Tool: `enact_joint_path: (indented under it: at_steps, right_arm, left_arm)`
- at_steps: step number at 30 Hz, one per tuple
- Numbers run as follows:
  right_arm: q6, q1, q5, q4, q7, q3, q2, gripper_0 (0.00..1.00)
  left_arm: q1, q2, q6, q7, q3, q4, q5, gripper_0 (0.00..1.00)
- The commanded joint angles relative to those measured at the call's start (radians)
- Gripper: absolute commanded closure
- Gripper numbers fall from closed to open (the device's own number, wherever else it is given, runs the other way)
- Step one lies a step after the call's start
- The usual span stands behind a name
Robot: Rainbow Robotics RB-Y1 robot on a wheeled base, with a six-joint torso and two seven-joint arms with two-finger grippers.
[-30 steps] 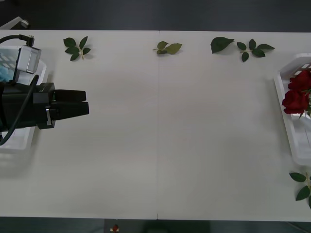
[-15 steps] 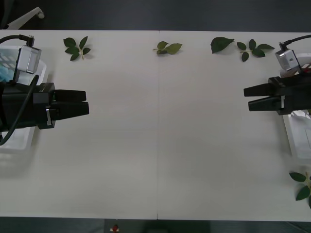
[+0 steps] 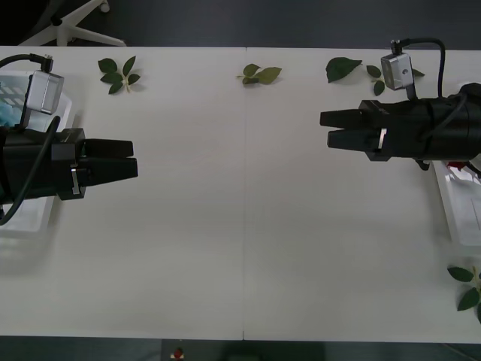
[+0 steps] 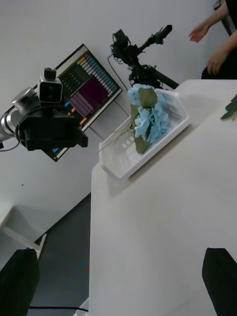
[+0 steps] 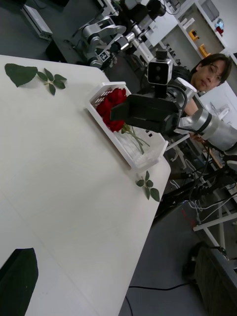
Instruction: Put the red flowers into the right box and the blue flowers into the left box
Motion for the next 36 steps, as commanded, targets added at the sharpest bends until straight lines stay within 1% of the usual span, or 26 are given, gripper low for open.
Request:
enact_joint_path:
  at_steps: [1,28,31,36]
  right_arm:
    - [-0.002,-0.013,0.007,-0.02,0.024,-0.011,-0.008,0.04]
    - [-0.002,-0.013,0.008,-0.02,0.024,-0.009,0.003,0.04]
    - [-0.002,-0.013,0.008,-0.02,0.024,-0.009,0.003,0.01]
    - [-0.002,-0.013,0.008,-0.02,0.024,-0.009,0.003,0.0]
  left_arm:
    - [-0.006,-0.008,0.008,-0.057,-0.001,-0.013,0.006,0.08]
    - [-0.006,-0.008,0.008,-0.057,-0.001,-0.013,0.006,0.08]
    - [-0.006,-0.008,0.008,-0.057,-0.001,-0.013,0.006,0.08]
    - [-0.006,-0.008,0.008,-0.057,-0.001,-0.013,0.006,0.08]
